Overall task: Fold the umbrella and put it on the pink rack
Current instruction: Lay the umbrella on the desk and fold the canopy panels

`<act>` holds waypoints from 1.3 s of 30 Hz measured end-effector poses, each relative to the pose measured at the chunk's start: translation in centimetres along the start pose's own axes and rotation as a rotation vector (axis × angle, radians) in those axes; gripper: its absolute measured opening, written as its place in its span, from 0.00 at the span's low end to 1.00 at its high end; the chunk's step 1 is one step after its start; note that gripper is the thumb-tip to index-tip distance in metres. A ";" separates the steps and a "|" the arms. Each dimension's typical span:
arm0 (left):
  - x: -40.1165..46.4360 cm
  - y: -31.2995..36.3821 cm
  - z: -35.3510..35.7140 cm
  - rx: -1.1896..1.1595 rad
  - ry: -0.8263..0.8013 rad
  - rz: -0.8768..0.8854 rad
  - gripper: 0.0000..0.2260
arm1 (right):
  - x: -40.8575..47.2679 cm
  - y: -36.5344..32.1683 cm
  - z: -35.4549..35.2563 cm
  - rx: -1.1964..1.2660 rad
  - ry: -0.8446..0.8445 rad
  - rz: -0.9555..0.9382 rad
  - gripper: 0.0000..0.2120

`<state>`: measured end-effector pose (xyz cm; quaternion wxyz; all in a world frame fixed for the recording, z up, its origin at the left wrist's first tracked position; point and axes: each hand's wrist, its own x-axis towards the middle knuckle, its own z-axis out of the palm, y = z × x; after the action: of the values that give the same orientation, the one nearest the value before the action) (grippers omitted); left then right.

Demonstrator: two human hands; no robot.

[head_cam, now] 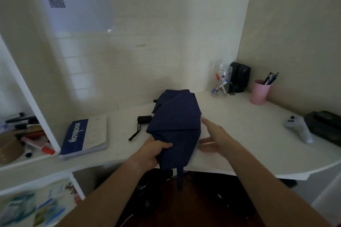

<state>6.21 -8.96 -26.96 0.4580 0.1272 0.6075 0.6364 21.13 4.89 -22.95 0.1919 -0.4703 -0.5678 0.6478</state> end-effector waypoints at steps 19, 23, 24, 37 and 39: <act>5.8 0.4 -2.3 0.098 0.044 0.132 0.15 | 6.7 3.2 4.4 0.149 0.026 0.030 0.21; 3.8 0.0 -2.5 0.145 0.132 0.152 0.15 | 3.5 3.8 3.9 0.089 0.067 -0.035 0.15; 3.3 -0.2 -2.5 0.165 0.155 0.156 0.16 | 2.8 4.1 3.9 0.075 0.063 -0.034 0.12; 0.0 -1.3 -4.0 0.254 0.196 0.313 0.23 | 1.5 5.5 4.0 0.245 0.024 -0.002 0.21; 0.4 -1.4 -4.2 0.532 0.230 0.386 0.15 | 1.8 5.8 3.4 -0.169 0.123 -0.108 0.19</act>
<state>3.56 -11.66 -29.39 0.2084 0.2821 0.7646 0.5407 19.06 2.79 -29.28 0.2206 -0.4922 -0.6322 0.5562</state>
